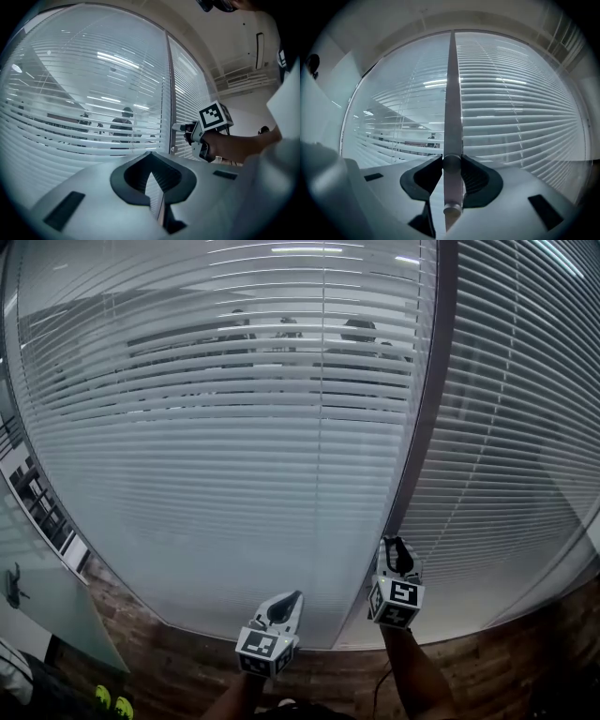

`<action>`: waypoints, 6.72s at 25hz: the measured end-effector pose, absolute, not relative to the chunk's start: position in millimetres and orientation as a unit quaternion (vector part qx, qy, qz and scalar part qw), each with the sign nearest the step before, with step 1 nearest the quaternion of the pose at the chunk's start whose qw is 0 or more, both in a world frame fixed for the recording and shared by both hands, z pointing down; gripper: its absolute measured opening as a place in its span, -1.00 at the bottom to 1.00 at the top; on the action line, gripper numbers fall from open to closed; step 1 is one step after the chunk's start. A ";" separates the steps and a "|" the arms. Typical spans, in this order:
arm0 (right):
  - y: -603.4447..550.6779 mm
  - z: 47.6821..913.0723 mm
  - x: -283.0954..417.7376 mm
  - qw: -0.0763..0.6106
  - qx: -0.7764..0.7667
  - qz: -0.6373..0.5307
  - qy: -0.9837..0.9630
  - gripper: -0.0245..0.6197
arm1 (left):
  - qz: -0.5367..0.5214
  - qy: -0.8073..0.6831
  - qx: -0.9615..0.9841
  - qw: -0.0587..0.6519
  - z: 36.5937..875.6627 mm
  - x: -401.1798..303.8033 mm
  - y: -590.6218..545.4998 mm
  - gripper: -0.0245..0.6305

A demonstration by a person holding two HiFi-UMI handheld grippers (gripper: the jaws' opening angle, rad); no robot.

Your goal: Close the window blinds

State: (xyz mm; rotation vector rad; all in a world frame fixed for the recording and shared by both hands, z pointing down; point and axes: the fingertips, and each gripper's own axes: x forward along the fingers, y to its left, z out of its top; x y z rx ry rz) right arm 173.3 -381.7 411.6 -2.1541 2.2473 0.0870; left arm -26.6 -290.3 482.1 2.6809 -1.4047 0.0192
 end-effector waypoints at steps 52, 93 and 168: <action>-370.8 416.0 167.3 -0.100 -0.660 0.084 0.740 -0.48 | -0.005 -0.438 0.896 0.075 485.7 -10.1 -263.5 -0.93; -380.3 428.9 158.7 -0.456 -0.536 0.450 0.551 -0.53 | -0.012 -0.466 0.880 0.093 492.2 -41.8 -260.6 -0.93; 88.3 499.9 52.2 -0.097 -0.637 0.037 0.764 -0.91 | 0.045 -0.459 0.886 0.056 520.1 -107.4 64.5 -0.93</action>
